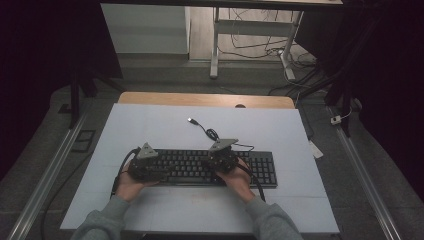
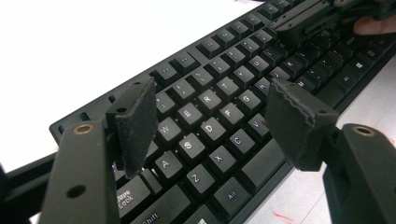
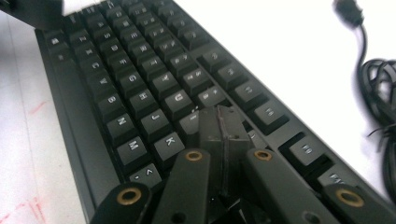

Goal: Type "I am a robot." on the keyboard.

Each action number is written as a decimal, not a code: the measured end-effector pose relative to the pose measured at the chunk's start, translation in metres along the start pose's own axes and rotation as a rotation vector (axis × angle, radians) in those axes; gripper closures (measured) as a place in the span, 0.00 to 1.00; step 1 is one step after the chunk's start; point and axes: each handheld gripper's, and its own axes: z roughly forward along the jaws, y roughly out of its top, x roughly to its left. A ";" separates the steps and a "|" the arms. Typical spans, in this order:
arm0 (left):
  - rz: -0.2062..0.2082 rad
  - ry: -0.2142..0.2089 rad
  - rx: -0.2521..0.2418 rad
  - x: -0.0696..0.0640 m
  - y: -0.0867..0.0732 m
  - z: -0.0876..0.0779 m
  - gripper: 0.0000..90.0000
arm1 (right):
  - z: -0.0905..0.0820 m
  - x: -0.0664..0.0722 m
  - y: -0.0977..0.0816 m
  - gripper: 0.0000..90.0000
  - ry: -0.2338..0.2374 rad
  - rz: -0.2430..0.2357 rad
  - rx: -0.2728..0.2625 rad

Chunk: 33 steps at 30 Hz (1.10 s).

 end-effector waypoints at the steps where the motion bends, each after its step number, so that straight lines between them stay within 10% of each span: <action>1: 0.000 0.001 -0.001 0.000 0.000 0.000 0.38 | -0.002 0.000 0.001 1.00 0.000 -0.005 -0.014; 17: 0.005 0.013 -0.021 0.001 0.000 -0.006 0.38 | -0.046 -0.008 -0.022 0.99 -0.001 0.053 -0.076; 33: 0.005 0.013 -0.024 0.001 0.000 -0.006 0.38 | -0.108 -0.019 -0.067 0.60 -0.099 0.092 -0.119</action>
